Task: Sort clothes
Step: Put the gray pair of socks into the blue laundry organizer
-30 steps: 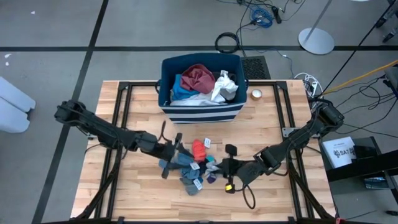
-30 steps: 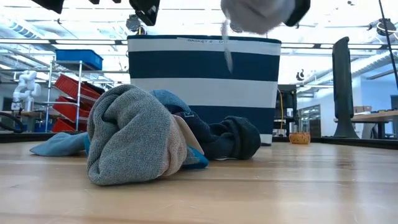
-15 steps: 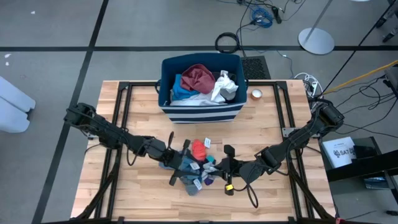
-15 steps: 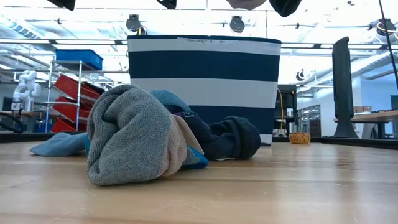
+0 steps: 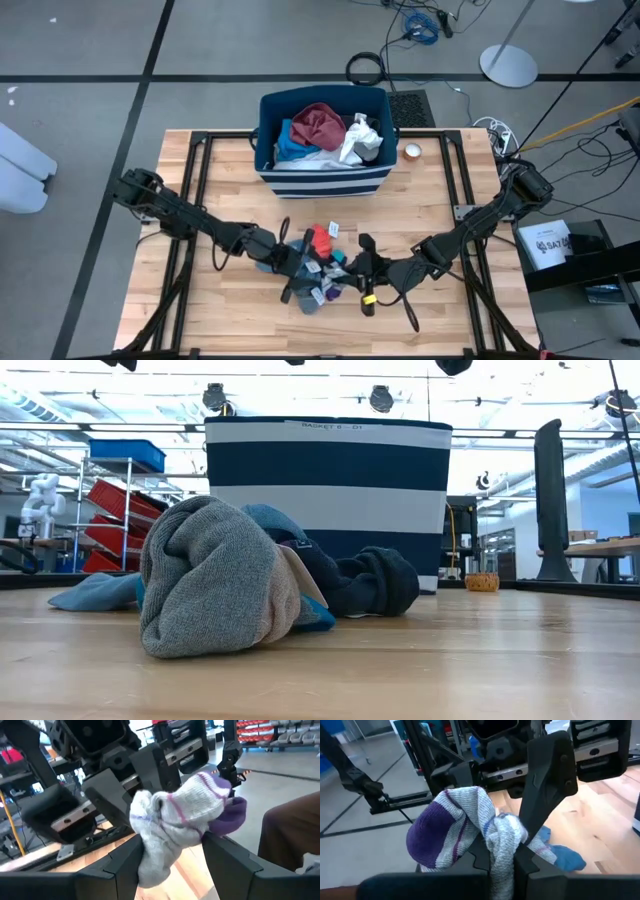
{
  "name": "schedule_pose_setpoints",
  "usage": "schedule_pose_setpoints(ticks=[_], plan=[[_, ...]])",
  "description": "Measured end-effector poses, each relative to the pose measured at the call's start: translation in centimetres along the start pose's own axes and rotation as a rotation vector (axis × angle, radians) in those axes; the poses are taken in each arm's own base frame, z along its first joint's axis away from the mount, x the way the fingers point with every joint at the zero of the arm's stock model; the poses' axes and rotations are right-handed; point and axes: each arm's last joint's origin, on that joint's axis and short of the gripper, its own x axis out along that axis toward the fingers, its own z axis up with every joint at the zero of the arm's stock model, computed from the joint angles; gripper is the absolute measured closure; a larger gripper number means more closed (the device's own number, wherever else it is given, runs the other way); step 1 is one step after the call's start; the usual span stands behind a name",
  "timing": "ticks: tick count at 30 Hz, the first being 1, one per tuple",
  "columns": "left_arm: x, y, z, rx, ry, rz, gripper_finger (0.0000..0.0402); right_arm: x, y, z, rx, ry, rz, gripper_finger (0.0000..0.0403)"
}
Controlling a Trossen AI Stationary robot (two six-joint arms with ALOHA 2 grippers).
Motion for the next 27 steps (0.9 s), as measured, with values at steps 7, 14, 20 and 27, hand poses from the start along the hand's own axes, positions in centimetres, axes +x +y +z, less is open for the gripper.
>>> schedule_pose_setpoints(ticks=[7,14,20,27], plan=[[0.3,-0.3,1.0,0.044,-0.021,0.008,0.0189,0.1,-0.1,0.3,0.031,-0.021,0.006,0.0385],[0.6,-0.5,1.6,0.071,-0.036,0.023,0.0189,0.1,0.0,0.7,0.042,-0.059,0.023,0.0385],[0.6,-0.6,1.6,0.070,-0.032,0.038,0.0190,0.1,0.1,0.8,0.050,-0.069,0.022,0.0385],[0.6,-0.5,1.6,0.069,-0.026,0.064,0.0254,0.1,0.0,0.9,0.042,-0.074,0.019,0.0376]])
